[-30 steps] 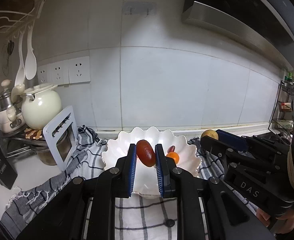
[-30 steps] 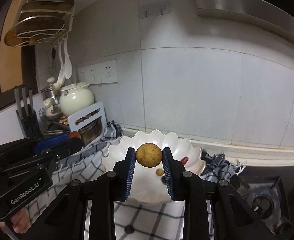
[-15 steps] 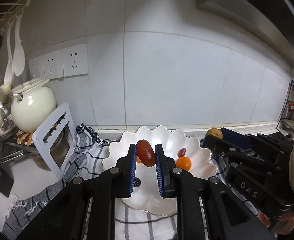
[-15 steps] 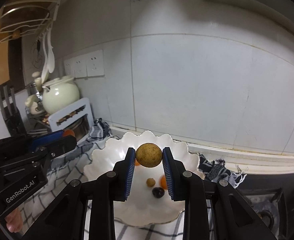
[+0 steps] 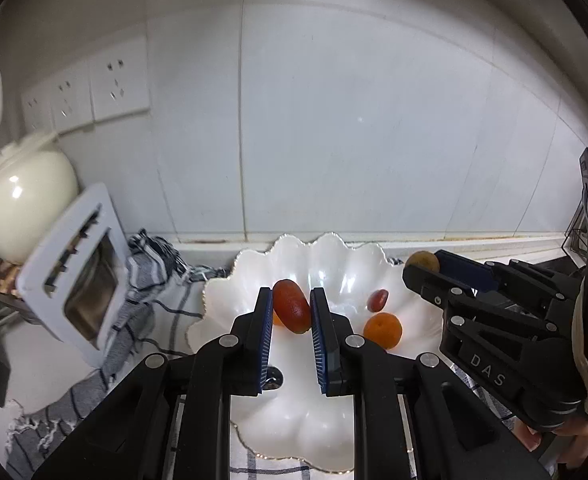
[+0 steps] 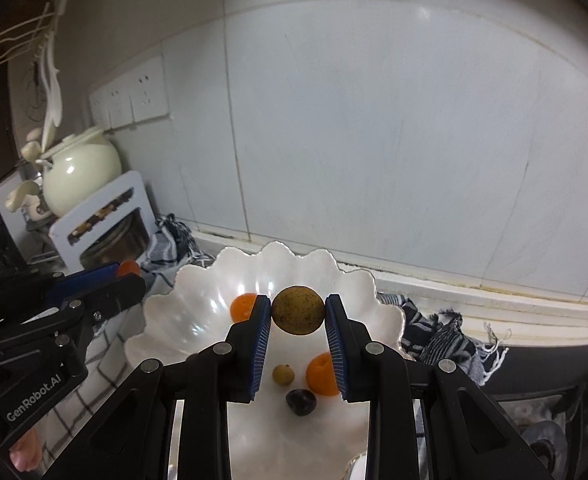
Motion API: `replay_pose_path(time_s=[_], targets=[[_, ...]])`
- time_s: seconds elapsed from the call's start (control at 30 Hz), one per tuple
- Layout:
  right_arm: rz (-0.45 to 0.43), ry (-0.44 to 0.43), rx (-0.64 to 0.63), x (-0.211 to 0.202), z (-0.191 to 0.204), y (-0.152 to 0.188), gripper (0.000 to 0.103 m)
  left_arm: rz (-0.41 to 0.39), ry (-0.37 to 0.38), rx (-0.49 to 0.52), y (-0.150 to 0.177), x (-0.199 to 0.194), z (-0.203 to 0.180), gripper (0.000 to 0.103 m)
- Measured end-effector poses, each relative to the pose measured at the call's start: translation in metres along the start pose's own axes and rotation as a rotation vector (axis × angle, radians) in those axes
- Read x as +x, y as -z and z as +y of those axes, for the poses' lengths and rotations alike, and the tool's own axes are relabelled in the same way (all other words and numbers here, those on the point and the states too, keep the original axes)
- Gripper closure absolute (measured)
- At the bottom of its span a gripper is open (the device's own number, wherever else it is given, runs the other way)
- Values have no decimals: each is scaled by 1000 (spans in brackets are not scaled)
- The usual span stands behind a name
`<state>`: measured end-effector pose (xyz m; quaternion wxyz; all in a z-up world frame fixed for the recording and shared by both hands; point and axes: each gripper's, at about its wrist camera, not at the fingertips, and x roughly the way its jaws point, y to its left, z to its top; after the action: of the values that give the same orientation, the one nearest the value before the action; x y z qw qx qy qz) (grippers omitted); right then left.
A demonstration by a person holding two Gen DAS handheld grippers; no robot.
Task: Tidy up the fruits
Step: 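Lift and carry the red date and yellow-brown fruit over the white bowl, then open both grippers to drop the red date and yellow-brown fruit into the bowl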
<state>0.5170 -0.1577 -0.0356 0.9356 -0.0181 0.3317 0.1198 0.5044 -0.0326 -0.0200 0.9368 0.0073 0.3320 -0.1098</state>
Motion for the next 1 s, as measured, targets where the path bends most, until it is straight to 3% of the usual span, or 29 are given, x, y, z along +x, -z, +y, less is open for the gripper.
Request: replay_pose_path(time_s=[0.67,0.73,0.8,1.0], targets=[[222,-2,-6,80,-8,8,73,254,2,-56,7,86,19,81],[233,-4,-2,82,-9,9,71,268,2,-63,8,90,21,69],[240,-4,6,82,-10,10,57,269,-6,-69,8,90,21,61],[227,16,5,73,-15,9,56,254,-30,-54,6,81,19,44]])
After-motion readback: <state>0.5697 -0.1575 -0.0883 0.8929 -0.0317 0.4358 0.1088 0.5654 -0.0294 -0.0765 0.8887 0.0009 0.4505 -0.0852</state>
